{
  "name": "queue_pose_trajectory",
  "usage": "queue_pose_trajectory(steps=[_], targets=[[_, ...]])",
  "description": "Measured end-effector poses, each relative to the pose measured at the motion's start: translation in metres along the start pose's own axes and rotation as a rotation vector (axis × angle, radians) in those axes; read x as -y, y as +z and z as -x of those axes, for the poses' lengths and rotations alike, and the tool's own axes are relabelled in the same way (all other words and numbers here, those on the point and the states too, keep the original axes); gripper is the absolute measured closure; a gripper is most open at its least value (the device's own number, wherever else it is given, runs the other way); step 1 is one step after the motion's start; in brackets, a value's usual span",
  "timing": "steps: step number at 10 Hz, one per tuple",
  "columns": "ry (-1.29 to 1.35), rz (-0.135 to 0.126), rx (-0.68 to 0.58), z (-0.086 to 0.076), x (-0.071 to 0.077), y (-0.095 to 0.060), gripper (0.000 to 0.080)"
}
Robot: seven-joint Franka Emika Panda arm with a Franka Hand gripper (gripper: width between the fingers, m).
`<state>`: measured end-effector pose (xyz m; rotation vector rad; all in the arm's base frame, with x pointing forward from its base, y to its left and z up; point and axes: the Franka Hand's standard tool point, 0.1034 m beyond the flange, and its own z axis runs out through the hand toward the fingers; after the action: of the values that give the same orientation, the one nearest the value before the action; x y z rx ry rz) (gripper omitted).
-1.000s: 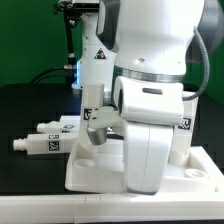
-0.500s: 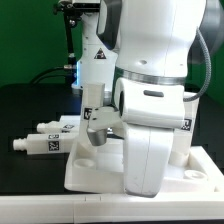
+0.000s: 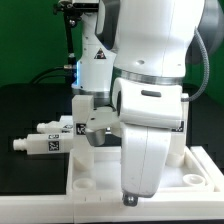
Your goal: Assemble desk
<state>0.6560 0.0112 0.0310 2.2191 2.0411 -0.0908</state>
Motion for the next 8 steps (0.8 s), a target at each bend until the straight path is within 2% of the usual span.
queue_pose_trajectory(steps=[1, 2, 3, 4, 5, 7, 8], targets=[[0.006, -0.007, 0.004, 0.006, 0.001, -0.010, 0.0219], [0.018, -0.019, 0.006, 0.012, 0.004, -0.031, 0.0163], [0.023, -0.021, 0.005, 0.018, 0.007, -0.050, 0.0153], [0.061, -0.012, 0.006, 0.024, 0.006, -0.056, 0.0153], [0.126, -0.002, 0.008, 0.028, 0.004, -0.054, 0.0151], [0.281, -0.006, 0.008, 0.026, 0.005, -0.052, 0.0151], [0.346, -0.022, 0.010, 0.028, 0.006, -0.054, 0.0151]])
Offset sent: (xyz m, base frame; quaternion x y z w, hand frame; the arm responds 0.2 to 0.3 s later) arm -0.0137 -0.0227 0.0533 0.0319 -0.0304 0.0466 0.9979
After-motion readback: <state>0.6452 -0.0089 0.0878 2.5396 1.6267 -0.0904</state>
